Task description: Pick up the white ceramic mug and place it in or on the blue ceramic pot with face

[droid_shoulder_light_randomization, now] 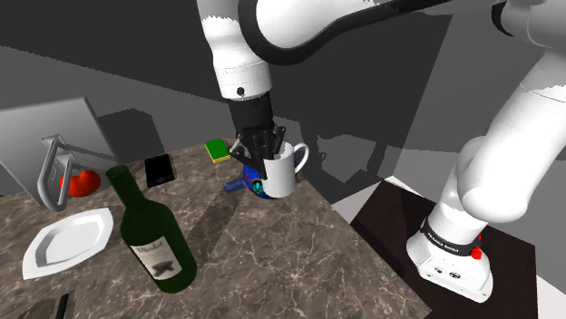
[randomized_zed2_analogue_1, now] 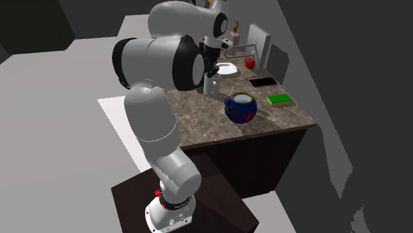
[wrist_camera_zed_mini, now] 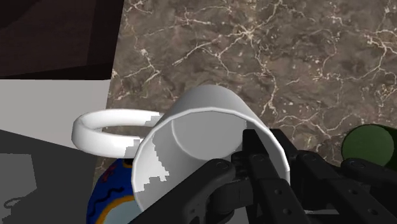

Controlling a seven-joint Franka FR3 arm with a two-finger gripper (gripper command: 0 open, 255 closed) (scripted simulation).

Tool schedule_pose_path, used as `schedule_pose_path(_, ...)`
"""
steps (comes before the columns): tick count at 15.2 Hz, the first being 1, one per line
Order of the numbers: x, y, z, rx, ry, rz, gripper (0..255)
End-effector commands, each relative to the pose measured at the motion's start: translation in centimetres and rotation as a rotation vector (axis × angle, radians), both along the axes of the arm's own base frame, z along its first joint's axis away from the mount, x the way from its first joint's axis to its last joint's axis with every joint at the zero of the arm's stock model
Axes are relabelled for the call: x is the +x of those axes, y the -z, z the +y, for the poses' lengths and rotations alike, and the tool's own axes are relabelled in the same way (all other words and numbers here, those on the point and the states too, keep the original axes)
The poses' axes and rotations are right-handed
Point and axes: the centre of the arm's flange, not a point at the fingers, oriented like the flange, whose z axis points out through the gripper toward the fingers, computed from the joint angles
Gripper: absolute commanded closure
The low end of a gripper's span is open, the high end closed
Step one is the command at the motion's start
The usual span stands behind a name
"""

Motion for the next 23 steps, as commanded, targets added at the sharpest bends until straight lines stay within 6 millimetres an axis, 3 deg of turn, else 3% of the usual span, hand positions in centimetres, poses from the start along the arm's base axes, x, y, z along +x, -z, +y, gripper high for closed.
schedule_pose_path(1,0.0,-1.0,-0.1,0.000,0.000,0.000,255)
schedule_pose_path(10,0.0,-5.7,-0.1,0.000,0.000,0.000,255)
schedule_pose_path(23,11.2,-8.1,-12.8,0.000,0.000,0.000,255)
